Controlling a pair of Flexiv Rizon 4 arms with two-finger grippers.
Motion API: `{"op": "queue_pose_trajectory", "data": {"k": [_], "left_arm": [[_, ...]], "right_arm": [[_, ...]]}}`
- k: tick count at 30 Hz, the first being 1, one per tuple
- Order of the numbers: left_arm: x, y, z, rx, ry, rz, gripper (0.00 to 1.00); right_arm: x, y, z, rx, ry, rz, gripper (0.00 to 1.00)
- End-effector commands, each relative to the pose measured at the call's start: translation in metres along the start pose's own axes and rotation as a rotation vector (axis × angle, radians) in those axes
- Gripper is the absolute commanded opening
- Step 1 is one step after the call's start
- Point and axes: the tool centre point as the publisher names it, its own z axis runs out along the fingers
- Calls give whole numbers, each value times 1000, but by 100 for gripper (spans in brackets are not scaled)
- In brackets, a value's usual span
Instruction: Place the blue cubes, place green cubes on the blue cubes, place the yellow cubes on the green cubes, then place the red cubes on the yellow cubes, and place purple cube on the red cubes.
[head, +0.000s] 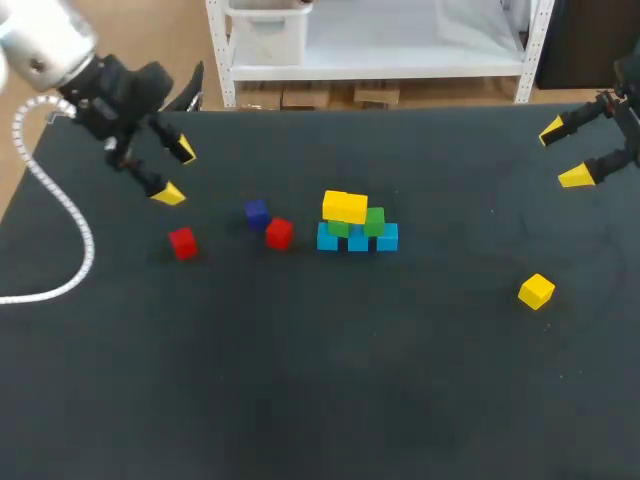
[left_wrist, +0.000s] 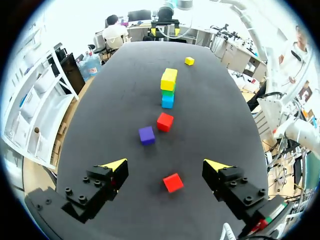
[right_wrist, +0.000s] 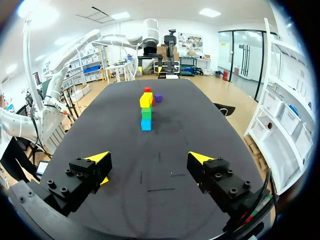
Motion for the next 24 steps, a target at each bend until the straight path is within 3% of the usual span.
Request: {"op": "queue_pose_trajectory", "data": {"k": [1, 8, 9, 13, 20, 24], "left_arm": [[11, -9, -7, -26, -38, 21, 100], [19, -7, -14, -13, -33, 81, 100], [19, -7, -16, 2, 3, 87, 100], [19, -7, -16, 2, 3, 87, 100], [19, -7, -16, 2, 3, 87, 100], [19, -7, -16, 2, 3, 87, 100]], "right_arm": [[0, 0, 0, 0, -1, -1, 100], [0, 0, 0, 0, -1, -1, 100], [0, 0, 0, 0, -1, -1, 100], [13, 18, 8, -132, 121, -176, 100], [35, 71, 30, -372, 207, -439, 100], [47, 90, 42, -461, 259, -559, 100]]}}
